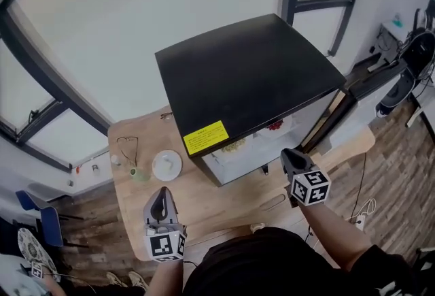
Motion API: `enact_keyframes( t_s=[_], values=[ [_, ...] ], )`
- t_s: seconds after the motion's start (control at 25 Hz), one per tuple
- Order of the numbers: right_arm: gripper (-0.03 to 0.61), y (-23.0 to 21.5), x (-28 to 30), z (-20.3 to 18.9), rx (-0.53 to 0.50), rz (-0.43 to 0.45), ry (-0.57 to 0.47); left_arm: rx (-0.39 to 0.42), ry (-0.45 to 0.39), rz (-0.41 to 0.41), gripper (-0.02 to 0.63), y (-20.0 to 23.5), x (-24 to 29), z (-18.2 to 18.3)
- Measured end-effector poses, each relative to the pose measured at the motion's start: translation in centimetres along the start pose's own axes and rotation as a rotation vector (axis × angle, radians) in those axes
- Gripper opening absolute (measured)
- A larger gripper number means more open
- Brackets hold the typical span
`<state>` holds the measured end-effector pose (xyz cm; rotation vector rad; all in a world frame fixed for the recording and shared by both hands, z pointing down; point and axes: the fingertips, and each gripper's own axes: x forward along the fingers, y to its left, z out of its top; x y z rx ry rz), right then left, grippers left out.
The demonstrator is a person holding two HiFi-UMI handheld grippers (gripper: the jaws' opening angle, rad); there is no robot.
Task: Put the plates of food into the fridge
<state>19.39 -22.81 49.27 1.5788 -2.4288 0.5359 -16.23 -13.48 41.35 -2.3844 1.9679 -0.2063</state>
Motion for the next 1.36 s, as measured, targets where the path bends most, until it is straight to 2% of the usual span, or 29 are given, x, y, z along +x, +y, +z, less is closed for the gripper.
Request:
enact_keyframes(
  t_s=[0.2,0.48,0.84,1.36],
  values=[
    [0.035,-1.6,-1.1,1.1,-0.050,-0.013,-0.017,0.008,0.011,-0.039,0.005,-2.0,1.3,-0.8],
    [0.021,-0.8,-0.8,2.7,-0.123,0.024,-0.076,0.019,0.051,-0.070,0.004,-3.7,2.3,-2.3],
    [0.021,-1.2,-0.1,3.5,-0.101,0.057,-0.092,0.024,0.071,-0.124,0.005,-6.2,3.8,-2.0],
    [0.021,-3.1,-0.1,3.5,-0.080,0.070,-0.089,0.029,0.051,-0.055,0.005,-5.3,5.5,-1.0]
  ],
)
